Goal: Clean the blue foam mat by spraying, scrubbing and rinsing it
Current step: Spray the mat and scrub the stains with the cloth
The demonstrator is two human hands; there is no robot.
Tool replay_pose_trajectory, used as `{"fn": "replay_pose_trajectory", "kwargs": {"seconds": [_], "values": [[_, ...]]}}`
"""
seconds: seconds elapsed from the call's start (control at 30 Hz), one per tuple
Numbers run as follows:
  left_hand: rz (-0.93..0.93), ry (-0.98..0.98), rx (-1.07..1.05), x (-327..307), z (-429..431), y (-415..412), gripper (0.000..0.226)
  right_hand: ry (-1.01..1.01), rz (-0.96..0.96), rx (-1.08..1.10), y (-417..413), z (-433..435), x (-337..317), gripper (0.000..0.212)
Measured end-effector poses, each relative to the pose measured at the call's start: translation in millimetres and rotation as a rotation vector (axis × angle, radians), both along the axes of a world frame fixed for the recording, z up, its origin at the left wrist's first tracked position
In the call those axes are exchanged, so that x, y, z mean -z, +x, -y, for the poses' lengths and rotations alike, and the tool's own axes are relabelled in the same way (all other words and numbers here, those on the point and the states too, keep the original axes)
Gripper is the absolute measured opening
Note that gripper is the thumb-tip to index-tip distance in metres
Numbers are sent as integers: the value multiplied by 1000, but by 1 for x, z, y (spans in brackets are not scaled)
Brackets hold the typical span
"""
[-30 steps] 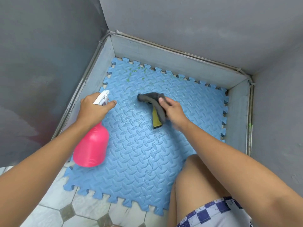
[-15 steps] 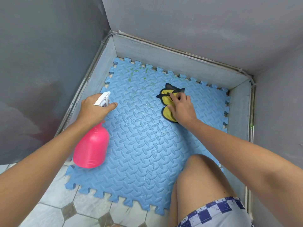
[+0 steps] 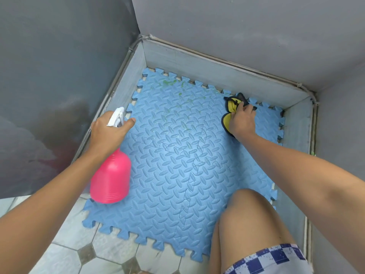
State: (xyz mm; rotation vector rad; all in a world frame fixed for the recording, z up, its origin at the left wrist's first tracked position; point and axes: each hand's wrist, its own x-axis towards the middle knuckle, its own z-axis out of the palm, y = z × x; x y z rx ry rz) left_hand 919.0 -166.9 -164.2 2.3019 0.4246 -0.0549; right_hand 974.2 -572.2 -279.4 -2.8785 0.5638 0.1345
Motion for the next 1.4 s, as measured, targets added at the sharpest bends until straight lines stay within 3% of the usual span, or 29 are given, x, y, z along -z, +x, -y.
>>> {"fn": "replay_pose_trajectory", "kwargs": {"seconds": [0.3, 0.47, 0.63, 0.73, 0.9, 0.97, 1.07, 1.23, 1.3, 1.4], "values": [[172, 180, 70, -10, -32, -40, 18, 40, 50, -434, 70, -175, -10, 46], [193, 143, 87, -6, -31, -41, 17, 118, 133, -955, -19, -248, -11, 41], [176, 150, 49, 3, -32, -39, 30, 163, 179, -1266, -100, -180, -5, 40], [185, 152, 48, 3, -32, -39, 31, 122, 189, -1139, -83, -107, -2, 40], [176, 136, 38, 1, -32, -39, 30, 172, 147, -218, -1, -63, -6, 42], [164, 130, 36, -2, -31, -40, 29, 227, 139, -29, 14, -88, -9, 41], [154, 120, 34, -3, -31, -40, 29, 293, 116, -262, -4, -149, -14, 39], [168, 158, 60, 0, -35, -39, 29, 237, 55, -1205, -90, -216, -18, 41], [168, 143, 65, -1, -36, -39, 28, 213, 51, -1221, -88, -204, -16, 42], [172, 124, 61, -2, -38, -42, 30, 221, 22, -878, -55, -156, -16, 41]]}}
